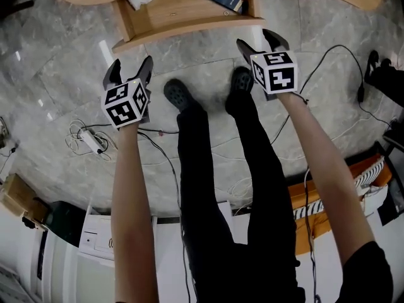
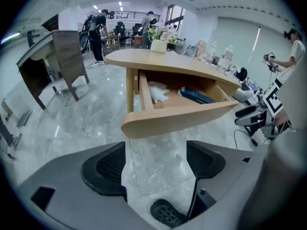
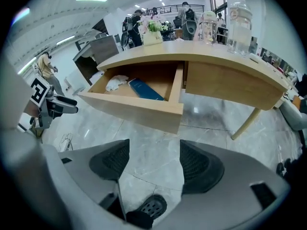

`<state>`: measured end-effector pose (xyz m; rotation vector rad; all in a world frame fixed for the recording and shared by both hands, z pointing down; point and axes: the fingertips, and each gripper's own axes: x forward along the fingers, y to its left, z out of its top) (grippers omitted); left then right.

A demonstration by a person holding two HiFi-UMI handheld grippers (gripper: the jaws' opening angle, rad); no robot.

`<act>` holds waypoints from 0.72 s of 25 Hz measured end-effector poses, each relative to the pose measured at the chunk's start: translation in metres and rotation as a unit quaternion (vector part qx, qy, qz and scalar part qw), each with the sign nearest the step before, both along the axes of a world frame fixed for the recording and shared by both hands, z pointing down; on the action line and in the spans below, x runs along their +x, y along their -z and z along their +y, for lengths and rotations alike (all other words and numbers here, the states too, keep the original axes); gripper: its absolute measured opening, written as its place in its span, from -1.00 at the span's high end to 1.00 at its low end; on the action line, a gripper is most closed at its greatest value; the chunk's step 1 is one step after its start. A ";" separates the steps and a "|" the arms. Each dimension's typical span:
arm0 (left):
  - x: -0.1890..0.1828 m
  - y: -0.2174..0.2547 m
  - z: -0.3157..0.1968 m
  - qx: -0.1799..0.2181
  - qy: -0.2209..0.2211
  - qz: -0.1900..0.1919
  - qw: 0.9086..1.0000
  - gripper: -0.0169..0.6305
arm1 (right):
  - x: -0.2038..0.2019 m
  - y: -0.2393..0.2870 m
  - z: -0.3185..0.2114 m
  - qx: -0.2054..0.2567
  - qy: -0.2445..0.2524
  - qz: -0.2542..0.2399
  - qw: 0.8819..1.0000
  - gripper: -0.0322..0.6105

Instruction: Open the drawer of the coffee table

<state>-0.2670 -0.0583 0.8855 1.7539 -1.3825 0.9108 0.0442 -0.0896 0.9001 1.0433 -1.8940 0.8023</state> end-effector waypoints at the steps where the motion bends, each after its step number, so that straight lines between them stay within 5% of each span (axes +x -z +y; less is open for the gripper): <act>1: 0.004 0.004 0.005 -0.001 0.000 0.002 1.000 -0.30 | 0.002 0.006 0.005 -0.002 0.000 0.000 1.000 0.03; 18: 0.078 0.148 0.044 0.029 -0.035 0.018 0.999 -0.30 | 0.000 0.158 0.043 0.018 0.003 -0.031 0.999 0.03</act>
